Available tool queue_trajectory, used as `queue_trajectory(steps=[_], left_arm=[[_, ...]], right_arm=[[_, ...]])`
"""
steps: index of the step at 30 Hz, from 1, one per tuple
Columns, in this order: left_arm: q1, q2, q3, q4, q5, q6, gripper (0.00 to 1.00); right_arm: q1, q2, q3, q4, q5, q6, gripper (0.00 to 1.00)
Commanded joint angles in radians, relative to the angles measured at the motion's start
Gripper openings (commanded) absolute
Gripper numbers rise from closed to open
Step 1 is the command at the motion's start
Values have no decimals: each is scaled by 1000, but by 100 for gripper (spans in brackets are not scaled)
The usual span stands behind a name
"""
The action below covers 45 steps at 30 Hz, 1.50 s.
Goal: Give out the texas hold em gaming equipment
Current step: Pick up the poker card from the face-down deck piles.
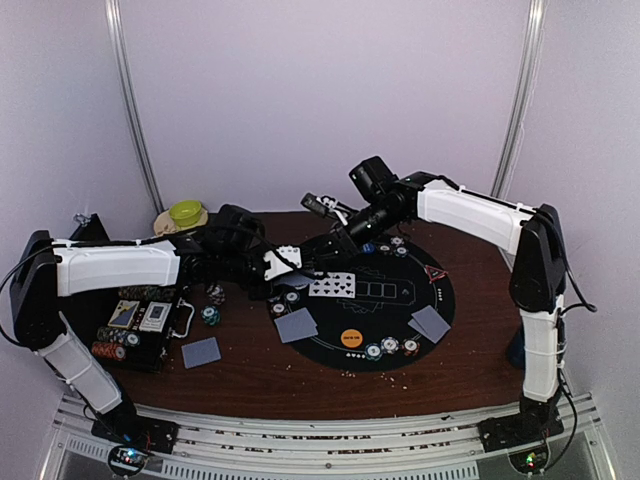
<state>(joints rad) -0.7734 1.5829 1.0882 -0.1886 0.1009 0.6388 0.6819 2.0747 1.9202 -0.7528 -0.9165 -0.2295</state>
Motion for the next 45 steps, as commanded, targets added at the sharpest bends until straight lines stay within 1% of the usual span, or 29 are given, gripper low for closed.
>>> queue_trajectory(steps=[1, 4, 11, 12, 14, 19, 26, 31, 36, 37, 39, 43, 44, 45], left_arm=[[0, 8, 9, 26, 7, 8, 55], [1, 9, 8, 26, 7, 8, 55], [0, 10, 9, 26, 7, 8, 55], [1, 10, 9, 26, 8, 8, 55], [0, 11, 9, 25, 9, 8, 55], [1, 11, 7, 26, 8, 8, 55], [1, 10, 6, 26, 7, 8, 55], [0, 10, 6, 26, 10, 9, 55], [0, 9, 8, 25, 10, 6, 55], [1, 9, 8, 25, 11, 7, 55], [0, 8, 9, 25, 11, 7, 55], [0, 8, 9, 25, 10, 7, 55], [1, 8, 9, 25, 10, 8, 55], [0, 8, 9, 25, 11, 7, 55]], right_arm=[[-5, -40, -4, -14, 7, -17, 17], [-4, -35, -2, -16, -8, -21, 15], [1, -12, 5, -16, -33, -21, 15], [2, -8, 8, -17, -34, -19, 14], [3, 0, 15, -20, -33, -19, 6], [2, 6, 22, -21, -33, -19, 0], [-23, -9, 13, -24, 16, -29, 0], [-71, -40, -19, -36, 9, -61, 0], [-84, -41, -26, -42, -9, -72, 0], [-82, -34, -23, -48, -17, -75, 3], [-77, -23, -18, -65, -31, -90, 17], [-49, -9, -10, -76, -37, -101, 40], [-41, -9, -8, -74, -36, -99, 48], [-34, -8, -8, -69, -37, -94, 52]])
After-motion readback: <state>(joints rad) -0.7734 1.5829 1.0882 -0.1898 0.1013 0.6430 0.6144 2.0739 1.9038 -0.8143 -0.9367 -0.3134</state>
